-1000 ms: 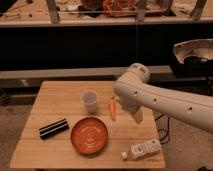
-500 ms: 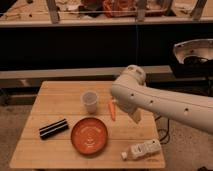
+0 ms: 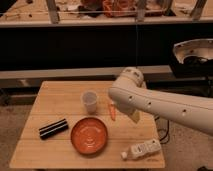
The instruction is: Pick up the ceramic bowl
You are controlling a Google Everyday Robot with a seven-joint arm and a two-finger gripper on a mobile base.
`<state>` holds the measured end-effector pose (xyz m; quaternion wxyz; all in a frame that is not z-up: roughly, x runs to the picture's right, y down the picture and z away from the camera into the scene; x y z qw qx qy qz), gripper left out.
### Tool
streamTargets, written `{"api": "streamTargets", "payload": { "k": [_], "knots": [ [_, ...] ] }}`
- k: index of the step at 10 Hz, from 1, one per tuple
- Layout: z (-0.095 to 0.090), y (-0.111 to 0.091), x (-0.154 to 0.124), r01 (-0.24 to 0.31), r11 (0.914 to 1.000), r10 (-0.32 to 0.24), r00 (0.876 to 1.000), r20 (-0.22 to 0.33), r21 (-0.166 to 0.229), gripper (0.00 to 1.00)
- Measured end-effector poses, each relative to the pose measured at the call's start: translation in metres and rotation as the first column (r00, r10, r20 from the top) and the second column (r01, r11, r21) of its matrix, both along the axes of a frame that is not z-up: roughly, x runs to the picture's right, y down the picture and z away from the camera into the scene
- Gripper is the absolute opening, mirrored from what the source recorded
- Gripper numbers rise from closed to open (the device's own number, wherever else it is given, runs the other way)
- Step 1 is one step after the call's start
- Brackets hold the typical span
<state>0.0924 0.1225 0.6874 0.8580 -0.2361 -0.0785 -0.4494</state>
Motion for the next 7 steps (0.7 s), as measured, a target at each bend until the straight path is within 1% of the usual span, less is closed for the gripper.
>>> {"api": "streamTargets", "payload": {
  "k": [4, 7],
  "knots": [
    [0.0056, 0.0052, -0.0036, 0.056, 0.9984, -0.056, 0.998, 0.042, 0.003, 0.80],
    [0.0100, 0.0095, -0.0080, 0.113, 0.9935, -0.114, 0.991, 0.075, 0.007, 0.80]
  ]
}}
